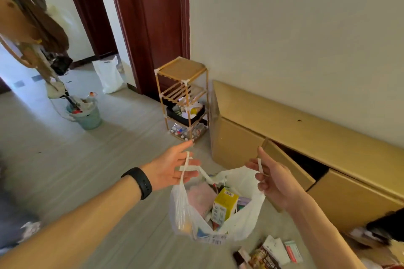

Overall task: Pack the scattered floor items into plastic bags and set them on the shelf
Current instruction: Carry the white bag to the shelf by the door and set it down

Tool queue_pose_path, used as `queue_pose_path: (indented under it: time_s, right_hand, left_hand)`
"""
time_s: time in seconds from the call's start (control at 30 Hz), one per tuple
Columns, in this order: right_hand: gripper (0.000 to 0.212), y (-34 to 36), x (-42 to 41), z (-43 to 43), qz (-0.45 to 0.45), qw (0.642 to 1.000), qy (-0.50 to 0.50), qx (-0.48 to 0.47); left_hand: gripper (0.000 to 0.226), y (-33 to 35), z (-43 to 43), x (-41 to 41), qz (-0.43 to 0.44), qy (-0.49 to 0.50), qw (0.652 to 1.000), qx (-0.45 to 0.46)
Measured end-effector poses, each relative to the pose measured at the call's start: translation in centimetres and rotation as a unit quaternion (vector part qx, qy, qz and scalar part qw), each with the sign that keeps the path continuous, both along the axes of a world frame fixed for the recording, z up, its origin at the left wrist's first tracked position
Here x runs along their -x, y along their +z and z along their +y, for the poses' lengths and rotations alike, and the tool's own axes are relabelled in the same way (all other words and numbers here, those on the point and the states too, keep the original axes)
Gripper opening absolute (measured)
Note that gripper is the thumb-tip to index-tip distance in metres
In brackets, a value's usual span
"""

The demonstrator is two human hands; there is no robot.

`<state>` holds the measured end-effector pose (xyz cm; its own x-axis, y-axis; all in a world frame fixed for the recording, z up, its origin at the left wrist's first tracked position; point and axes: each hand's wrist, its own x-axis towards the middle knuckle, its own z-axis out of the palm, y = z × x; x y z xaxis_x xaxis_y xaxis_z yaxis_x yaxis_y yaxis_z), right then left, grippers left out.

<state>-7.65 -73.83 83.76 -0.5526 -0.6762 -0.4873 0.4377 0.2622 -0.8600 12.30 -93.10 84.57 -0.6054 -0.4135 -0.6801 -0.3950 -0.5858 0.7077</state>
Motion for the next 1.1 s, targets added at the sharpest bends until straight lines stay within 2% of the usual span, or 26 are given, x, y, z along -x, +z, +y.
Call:
queue_pose_path:
  time_s: [0.3, 0.57, 0.8, 1.1]
  right_hand:
    - [0.064, 0.8, -0.1, -19.1, 0.006, 0.999, 0.029, 0.038]
    - [0.051, -0.3, 6.2, -37.3, -0.008, 0.997, 0.059, 0.051]
    - [0.041, 2.2, 11.4, -51.4, -0.015, 0.995, 0.067, 0.069]
    - [0.042, 8.1, 17.6, -69.2, 0.040, 0.988, -0.043, 0.145]
  left_hand:
    - [0.061, 1.3, -17.9, 0.5, -0.008, 0.064, 0.998, 0.027]
    - [0.067, 0.3, -36.0, 6.6, -0.038, 0.082, 0.995, 0.034]
    - [0.061, 3.3, -50.3, 12.2, -0.035, 0.067, 0.994, 0.079]
    - [0.066, 8.6, -71.4, 20.5, 0.044, 0.043, 0.990, 0.126]
